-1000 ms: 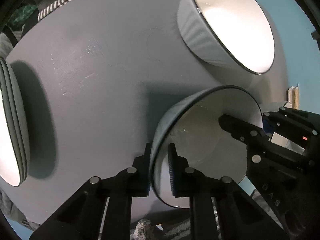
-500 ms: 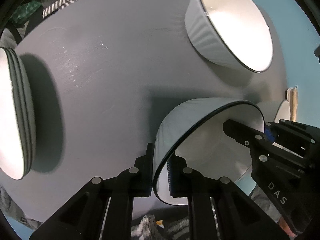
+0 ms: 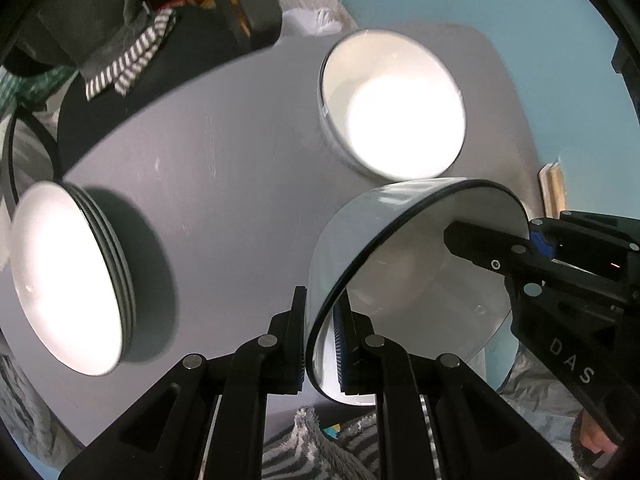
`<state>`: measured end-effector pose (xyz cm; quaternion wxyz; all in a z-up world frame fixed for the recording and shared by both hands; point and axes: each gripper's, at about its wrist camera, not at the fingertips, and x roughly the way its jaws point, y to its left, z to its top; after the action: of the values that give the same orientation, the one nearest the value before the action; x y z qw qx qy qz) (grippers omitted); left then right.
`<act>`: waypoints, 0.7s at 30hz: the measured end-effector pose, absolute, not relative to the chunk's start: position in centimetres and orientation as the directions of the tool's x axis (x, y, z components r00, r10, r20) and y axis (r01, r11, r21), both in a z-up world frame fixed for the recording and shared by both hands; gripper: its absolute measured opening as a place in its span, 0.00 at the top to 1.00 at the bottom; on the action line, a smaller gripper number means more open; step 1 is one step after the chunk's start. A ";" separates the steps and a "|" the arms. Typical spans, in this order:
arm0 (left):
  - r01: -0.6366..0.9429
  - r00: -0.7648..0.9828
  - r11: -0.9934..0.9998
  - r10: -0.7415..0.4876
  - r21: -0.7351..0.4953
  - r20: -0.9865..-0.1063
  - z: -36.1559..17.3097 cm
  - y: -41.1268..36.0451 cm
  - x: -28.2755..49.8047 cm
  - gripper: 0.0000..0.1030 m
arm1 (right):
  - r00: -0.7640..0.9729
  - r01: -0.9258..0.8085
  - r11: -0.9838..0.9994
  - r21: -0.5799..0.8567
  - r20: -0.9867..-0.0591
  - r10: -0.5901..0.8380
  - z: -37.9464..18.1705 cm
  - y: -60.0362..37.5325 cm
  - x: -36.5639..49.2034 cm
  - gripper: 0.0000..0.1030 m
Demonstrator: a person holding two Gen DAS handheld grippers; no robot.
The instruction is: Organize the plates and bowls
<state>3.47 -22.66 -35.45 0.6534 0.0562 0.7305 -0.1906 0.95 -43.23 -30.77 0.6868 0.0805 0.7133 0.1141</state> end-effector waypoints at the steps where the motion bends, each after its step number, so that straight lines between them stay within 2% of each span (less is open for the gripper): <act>1: 0.332 -0.133 0.920 -0.172 -0.207 -0.976 -35.1 -22.8 3.7 0.89 | -0.038 -0.040 0.962 0.271 -0.962 0.269 -30.9 -42.0 1.1 0.92; 11: 0.388 -0.070 0.903 -0.169 -0.182 -0.983 -33.4 -24.5 8.4 0.89 | 0.015 -0.036 0.967 0.254 -0.967 0.254 -29.0 -43.5 3.2 0.92; 21: 0.387 -0.072 0.910 -0.127 -0.145 -0.989 -34.7 -26.3 11.2 0.89 | -0.009 -0.025 0.969 0.244 -0.970 0.244 -30.6 -44.2 6.6 0.92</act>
<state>11.19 -26.29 -34.72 0.6750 0.0922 0.7068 -0.1904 6.58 -44.16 -30.55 0.6998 0.0778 0.7036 0.0960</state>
